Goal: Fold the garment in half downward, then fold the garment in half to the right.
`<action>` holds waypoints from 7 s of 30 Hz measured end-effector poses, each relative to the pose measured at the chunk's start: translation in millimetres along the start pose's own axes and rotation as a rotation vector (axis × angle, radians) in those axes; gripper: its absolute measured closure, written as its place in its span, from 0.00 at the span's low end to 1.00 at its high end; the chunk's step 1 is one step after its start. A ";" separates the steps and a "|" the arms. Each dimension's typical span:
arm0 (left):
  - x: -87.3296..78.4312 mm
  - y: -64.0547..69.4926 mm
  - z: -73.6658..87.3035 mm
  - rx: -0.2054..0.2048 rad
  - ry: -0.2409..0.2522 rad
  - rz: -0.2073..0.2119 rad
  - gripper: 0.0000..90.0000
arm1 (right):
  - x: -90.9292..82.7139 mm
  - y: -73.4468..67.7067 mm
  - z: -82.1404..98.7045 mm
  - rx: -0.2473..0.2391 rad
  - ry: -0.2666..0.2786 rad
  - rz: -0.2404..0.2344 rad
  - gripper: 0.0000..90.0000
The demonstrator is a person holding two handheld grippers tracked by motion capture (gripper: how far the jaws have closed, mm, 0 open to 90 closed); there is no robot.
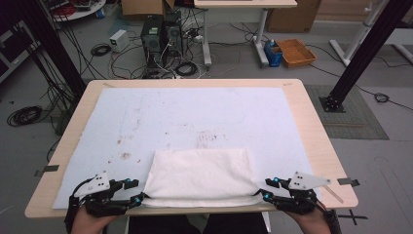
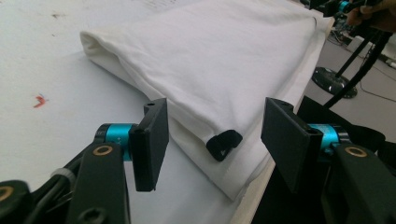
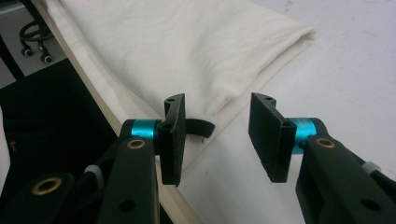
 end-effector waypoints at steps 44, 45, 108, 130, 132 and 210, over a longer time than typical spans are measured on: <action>-4.0 12.0 -0.6 0.065 -0.044 -0.002 0.47 | -14.6 -4.9 5.3 0.005 0.014 -0.050 0.59; -6.5 10.6 -2.4 0.063 -0.034 -0.010 0.44 | -15.8 -2.9 3.3 0.014 0.025 -0.047 0.56; 62.8 -64.1 -72.0 0.066 -0.203 -0.145 0.96 | 78.7 69.1 -87.9 -0.051 -0.151 0.047 0.97; 54.2 -89.7 -89.0 0.016 -0.106 -0.184 0.97 | 77.3 88.6 -107.6 -0.039 -0.130 0.106 0.98; 54.8 -91.1 -91.2 0.013 -0.103 -0.190 0.97 | 78.7 90.3 -108.8 -0.042 -0.123 0.114 0.98; 47.0 -53.8 -57.7 -0.068 -0.254 -0.207 0.29 | 56.1 94.2 -131.3 0.067 0.094 0.074 0.23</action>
Point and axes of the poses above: each handheld gripper's, and its own axes: x roughly forward along the jaws, z roughly out of its underside, y roughly to its right, the point moved 1 cm from there along x, roughly forward along the jaws, and after that the axes turned 13 degrees about -y, right-handed, at the moved point
